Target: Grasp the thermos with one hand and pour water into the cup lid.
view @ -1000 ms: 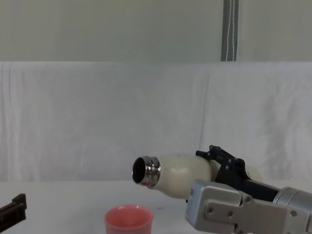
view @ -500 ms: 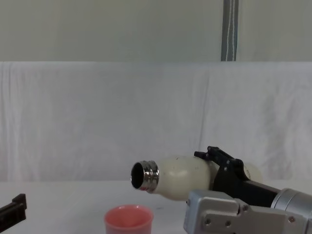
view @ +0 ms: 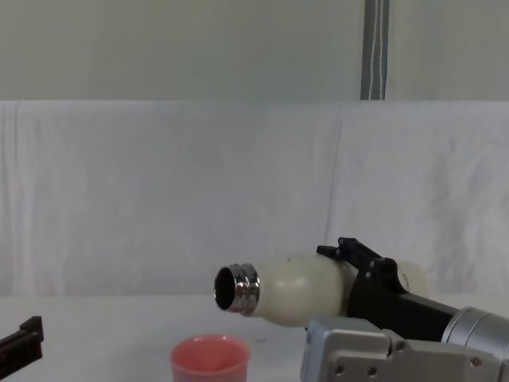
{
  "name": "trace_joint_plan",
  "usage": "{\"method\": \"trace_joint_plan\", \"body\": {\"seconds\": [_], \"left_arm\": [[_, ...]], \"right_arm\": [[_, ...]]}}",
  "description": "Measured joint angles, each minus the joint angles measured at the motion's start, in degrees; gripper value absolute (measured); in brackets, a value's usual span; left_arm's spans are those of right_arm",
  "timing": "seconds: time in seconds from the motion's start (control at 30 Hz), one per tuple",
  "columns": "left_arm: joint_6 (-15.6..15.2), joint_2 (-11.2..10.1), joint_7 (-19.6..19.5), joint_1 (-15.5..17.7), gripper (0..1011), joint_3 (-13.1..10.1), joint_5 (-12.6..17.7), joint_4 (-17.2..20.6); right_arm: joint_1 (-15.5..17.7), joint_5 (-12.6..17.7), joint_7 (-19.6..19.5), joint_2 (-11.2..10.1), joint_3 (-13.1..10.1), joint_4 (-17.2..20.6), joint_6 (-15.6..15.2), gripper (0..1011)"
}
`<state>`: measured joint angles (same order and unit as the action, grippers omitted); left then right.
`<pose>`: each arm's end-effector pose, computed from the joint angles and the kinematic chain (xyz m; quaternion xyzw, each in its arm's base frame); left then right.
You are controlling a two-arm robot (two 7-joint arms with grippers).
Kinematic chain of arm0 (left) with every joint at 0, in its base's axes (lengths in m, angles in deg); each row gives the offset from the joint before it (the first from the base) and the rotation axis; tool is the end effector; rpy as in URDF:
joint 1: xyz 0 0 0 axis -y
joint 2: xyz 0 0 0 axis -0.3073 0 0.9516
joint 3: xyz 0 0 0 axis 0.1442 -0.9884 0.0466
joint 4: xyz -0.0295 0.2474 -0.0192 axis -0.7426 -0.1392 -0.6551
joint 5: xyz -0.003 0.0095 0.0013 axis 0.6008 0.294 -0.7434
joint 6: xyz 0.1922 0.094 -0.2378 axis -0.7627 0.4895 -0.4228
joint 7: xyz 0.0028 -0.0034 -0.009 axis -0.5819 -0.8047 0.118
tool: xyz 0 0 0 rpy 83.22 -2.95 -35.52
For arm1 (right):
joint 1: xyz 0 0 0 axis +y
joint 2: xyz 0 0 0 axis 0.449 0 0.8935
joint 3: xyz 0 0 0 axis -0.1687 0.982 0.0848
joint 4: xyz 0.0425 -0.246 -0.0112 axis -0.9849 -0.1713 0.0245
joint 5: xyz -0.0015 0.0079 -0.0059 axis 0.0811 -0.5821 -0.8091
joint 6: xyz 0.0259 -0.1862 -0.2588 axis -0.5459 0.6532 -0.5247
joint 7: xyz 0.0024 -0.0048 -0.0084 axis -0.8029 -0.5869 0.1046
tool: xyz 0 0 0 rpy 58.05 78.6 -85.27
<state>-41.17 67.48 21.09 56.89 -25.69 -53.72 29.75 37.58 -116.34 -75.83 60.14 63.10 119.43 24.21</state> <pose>0.2743 0.0267 -0.2475 -0.0174 0.0064 0.6617 0.7496 0.4030 0.0671 -0.2645 -0.2668 -0.5809 -0.3478 0.6858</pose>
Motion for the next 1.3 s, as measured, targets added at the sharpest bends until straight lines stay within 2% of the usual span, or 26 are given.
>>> {"method": "trace_joint_plan", "body": {"seconds": [1.3], "left_arm": [[0.0, 0.0, 0.0, 0.0, 1001, 0.0, 0.0, 0.0]], "right_arm": [[-1.1, -2.2, -1.5, -1.0, 1.5, -0.5, -0.1, 959]]}}
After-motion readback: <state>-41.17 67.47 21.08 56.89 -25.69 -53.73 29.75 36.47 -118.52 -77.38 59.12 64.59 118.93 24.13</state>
